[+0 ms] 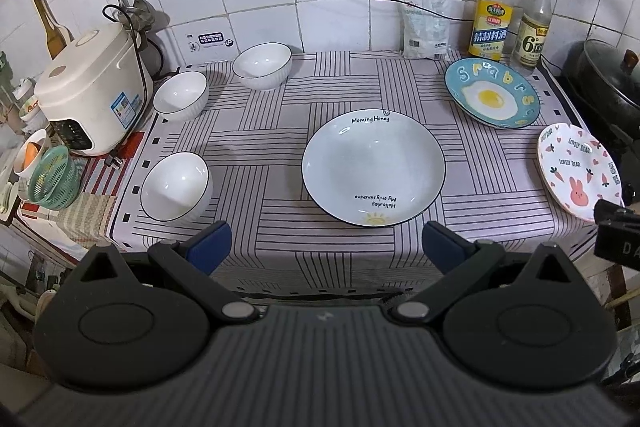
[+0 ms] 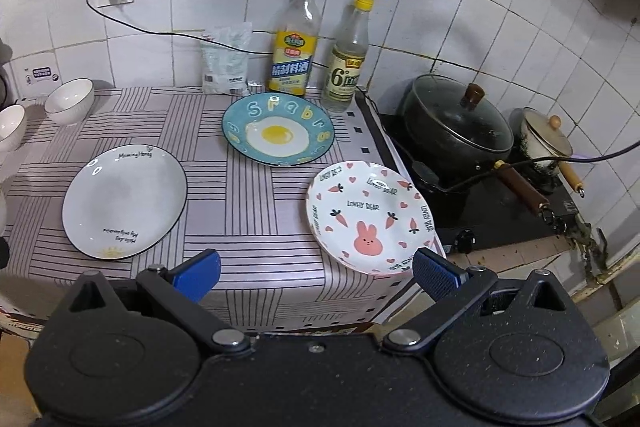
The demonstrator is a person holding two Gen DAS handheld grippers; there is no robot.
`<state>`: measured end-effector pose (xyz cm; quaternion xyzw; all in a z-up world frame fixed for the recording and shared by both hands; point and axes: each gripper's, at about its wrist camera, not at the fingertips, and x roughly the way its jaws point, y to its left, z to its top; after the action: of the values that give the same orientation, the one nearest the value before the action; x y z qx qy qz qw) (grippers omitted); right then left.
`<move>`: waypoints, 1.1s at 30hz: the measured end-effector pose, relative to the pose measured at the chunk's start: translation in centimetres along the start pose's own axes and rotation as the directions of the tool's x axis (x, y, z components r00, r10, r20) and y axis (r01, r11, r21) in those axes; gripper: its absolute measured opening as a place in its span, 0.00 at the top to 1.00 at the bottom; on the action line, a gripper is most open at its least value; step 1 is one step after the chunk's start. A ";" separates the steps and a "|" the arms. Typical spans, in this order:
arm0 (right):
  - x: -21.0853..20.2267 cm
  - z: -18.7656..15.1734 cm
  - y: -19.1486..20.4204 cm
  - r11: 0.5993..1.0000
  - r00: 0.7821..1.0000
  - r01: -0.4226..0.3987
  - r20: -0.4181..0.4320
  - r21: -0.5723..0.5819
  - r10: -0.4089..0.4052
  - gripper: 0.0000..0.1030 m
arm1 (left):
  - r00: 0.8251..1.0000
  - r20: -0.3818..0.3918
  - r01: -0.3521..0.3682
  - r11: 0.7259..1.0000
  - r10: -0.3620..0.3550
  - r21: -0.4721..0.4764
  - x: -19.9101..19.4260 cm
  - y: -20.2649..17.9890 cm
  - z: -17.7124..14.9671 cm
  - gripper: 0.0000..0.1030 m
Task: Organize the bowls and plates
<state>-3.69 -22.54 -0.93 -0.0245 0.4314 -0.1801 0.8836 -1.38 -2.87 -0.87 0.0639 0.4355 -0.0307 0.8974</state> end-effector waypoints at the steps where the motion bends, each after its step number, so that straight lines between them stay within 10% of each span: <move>1: 0.1 0.0 -0.1 1.000 1.000 0.002 -0.001 0.002 -0.002 0.00 | 1.000 -0.001 0.000 1.000 0.000 0.000 0.0 0.0 0.0 0.00; 33: 0.2 -0.5 0.3 1.000 1.000 -0.011 -0.003 -0.008 0.011 0.00 | 0.998 0.035 0.042 0.999 -0.042 -0.009 0.1 0.4 -0.8 0.00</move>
<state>-3.82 -22.30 -1.46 -0.0255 0.4335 -0.1736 0.8839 -1.86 -2.31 -1.42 0.0499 0.4210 -0.0487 0.9044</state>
